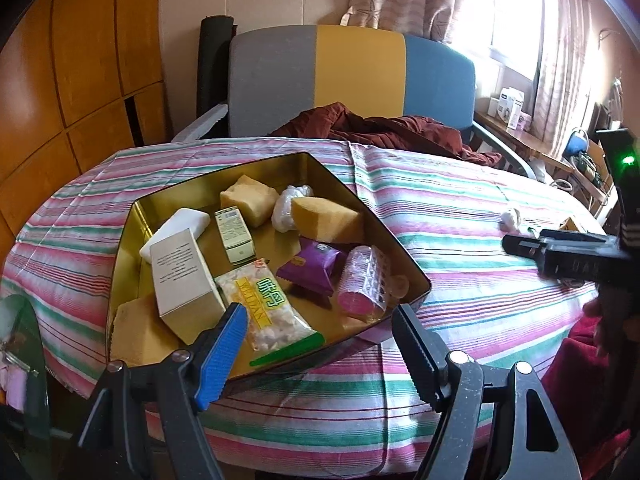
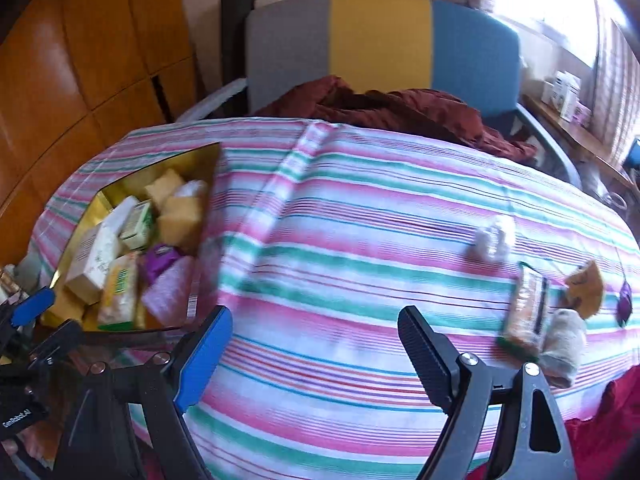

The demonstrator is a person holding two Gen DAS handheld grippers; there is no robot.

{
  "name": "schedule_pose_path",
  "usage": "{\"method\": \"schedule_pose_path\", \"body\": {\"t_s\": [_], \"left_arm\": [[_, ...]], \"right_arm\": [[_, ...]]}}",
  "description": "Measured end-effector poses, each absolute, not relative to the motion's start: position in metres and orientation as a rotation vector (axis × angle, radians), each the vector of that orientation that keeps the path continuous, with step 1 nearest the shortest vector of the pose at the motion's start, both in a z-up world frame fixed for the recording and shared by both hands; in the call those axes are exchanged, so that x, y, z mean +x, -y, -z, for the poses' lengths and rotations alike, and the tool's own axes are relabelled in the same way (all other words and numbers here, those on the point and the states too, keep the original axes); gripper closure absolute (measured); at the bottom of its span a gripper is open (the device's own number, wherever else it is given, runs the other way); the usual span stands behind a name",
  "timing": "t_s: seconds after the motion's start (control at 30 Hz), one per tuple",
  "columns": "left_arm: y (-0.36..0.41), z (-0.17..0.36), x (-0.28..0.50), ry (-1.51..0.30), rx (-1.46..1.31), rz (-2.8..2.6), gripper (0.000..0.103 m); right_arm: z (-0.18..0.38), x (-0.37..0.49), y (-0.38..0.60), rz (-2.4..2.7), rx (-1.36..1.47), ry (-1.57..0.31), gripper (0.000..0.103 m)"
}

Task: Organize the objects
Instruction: 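Withdraw both open tools from the tray toward the remaining table items, then move both open tools to the clear plastic bag and yellow knit glove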

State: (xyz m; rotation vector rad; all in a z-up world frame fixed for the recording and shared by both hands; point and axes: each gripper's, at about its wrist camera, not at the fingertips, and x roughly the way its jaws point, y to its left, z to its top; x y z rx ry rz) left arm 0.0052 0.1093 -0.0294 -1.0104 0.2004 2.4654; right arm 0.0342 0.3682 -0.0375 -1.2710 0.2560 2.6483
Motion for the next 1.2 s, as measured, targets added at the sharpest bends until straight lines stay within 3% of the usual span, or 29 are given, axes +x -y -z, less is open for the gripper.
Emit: {"method": "schedule_pose_path", "body": {"t_s": [0.37, 0.97, 1.2], "left_arm": [[-0.139, 0.029, 0.008, -0.266, -0.998, -2.391, 0.025], [-0.212, 0.039, 0.004, -0.373, -1.018, -2.22, 0.025], [-0.262, 0.047, -0.001, -0.425, -1.023, -2.133, 0.025]], "right_arm": [[0.023, 0.059, -0.465, -2.447, -1.152, -0.349, 0.017], [0.044, 0.155, -0.628, -2.003, -0.79, -0.986, 0.017], [0.05, 0.159, -0.633, -1.999, -0.767, -1.093, 0.017]]}}
